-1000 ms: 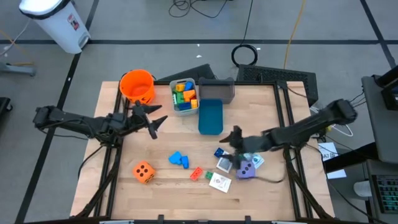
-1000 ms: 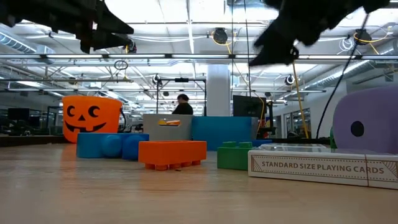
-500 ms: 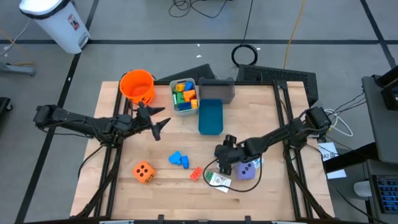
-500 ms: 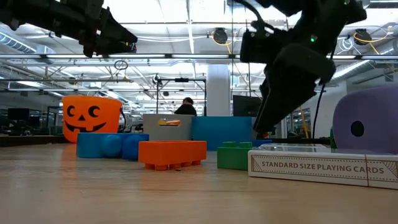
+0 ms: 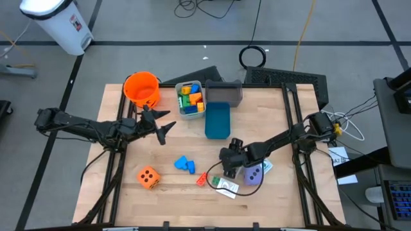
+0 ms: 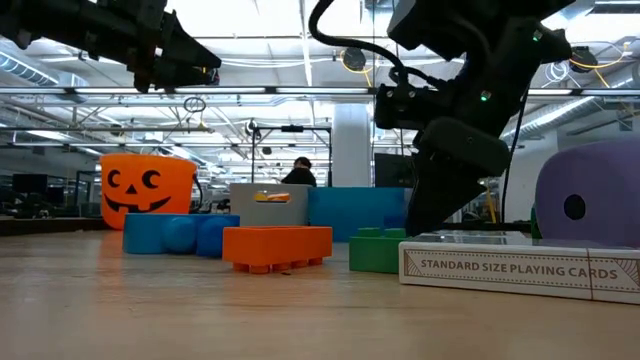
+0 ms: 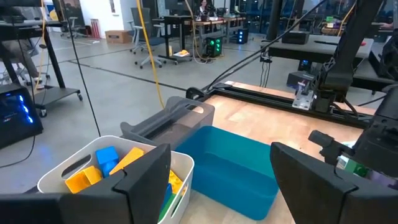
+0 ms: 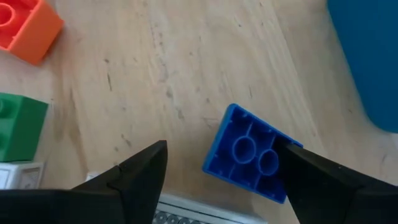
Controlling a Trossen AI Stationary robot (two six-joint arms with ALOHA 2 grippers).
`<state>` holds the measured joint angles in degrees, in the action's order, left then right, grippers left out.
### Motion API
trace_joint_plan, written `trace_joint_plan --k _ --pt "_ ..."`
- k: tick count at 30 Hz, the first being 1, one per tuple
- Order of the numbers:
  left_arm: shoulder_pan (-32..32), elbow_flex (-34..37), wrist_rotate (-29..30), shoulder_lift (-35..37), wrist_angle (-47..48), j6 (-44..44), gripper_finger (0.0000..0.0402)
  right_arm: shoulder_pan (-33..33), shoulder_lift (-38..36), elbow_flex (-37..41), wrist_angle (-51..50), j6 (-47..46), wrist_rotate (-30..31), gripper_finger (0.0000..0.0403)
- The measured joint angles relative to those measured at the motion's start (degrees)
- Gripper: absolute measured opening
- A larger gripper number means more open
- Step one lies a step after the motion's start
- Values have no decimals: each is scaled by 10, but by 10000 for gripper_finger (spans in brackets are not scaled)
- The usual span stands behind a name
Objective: Pick & Place Toys
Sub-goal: Put the small blue gamepiece into the white bin
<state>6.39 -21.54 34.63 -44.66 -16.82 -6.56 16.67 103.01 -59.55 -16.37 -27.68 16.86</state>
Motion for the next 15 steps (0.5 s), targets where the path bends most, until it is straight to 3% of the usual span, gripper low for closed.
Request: trace_joint_plan --k 4,15 --pt "0 0 0 0 0 0 283 0 -6 2 2 1 -4 254" --pt "0 0 0 0 0 -11 283 -5 -6 2 20 20 -11 128"
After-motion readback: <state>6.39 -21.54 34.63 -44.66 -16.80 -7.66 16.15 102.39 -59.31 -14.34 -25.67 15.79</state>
